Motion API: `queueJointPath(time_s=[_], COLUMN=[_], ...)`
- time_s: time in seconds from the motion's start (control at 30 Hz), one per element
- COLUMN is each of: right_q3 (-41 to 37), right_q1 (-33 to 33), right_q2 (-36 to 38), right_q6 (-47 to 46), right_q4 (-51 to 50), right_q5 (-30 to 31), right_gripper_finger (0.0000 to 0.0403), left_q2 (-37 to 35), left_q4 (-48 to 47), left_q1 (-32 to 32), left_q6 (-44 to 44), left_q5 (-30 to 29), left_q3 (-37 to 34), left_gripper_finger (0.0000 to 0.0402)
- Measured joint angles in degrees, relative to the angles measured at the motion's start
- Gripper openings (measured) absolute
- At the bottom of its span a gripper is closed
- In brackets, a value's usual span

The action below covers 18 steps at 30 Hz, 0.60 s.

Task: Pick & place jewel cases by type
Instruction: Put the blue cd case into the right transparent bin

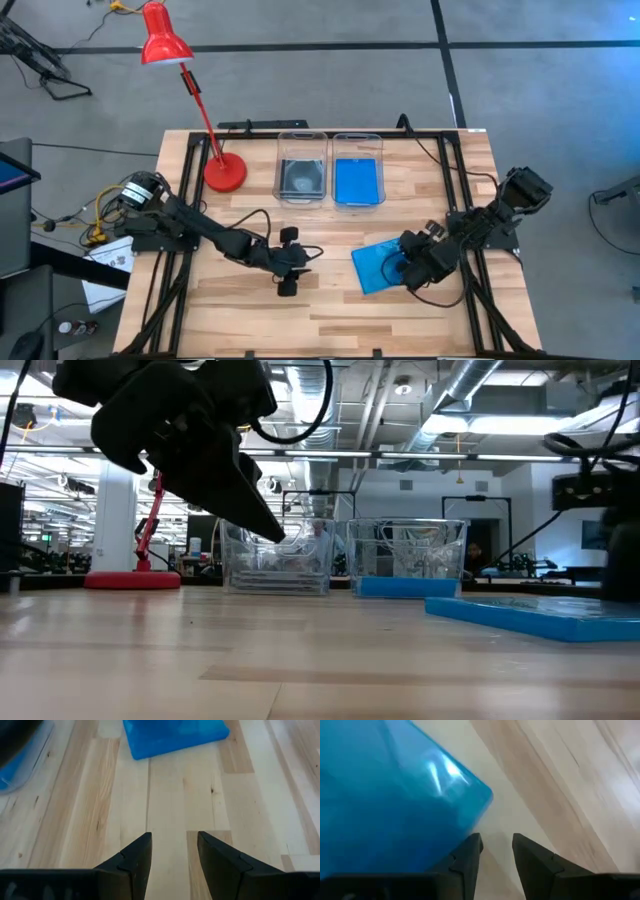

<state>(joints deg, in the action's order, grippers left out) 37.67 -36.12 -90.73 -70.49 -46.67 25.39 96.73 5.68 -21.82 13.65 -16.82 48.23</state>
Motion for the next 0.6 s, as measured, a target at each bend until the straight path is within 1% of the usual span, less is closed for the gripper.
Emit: queueJointPath(time_s=[0.1, 0.23, 0.37, 0.5, 0.53, 0.6], right_q3=[0.45, 1.26, 2.35, 2.42, 2.47, 2.82], right_q1=[1.42, 3.1, 5.05, 7.53, 8.06, 9.04], right_q2=[-0.1, -0.21, -0.63, -0.63, -0.63, -0.63], right_q6=[4.61, 10.99, 18.3, 26.87, 28.18, 28.67], right_q4=[4.54, 10.81, 20.33, 30.34, 31.94, 31.26], right_q5=[1.17, 0.87, -0.89, -1.29, -1.27, -0.75], right_gripper_finger=[0.0118, 0.0118, 0.0118, 0.0118, 0.0118, 0.0118], left_q2=[0.0, 0.0, 0.0, 0.0, 0.0, 0.0], left_q4=[-0.15, -0.29, -0.57, -1.59, -1.9, -2.84], left_q1=[-0.03, -0.15, -0.28, -0.28, -0.28, -0.28], left_q6=[0.57, 1.13, 2.11, 3.6, 4.29, 5.9], left_q5=[0.09, 0.13, 1.89, 2.84, 2.84, 3.07], left_q3=[0.0, 0.0, 0.0, 0.0, 0.0, 0.02], left_gripper_finger=[0.0153, 0.0153, 0.0153, 0.0153, 0.0153, 0.0153])
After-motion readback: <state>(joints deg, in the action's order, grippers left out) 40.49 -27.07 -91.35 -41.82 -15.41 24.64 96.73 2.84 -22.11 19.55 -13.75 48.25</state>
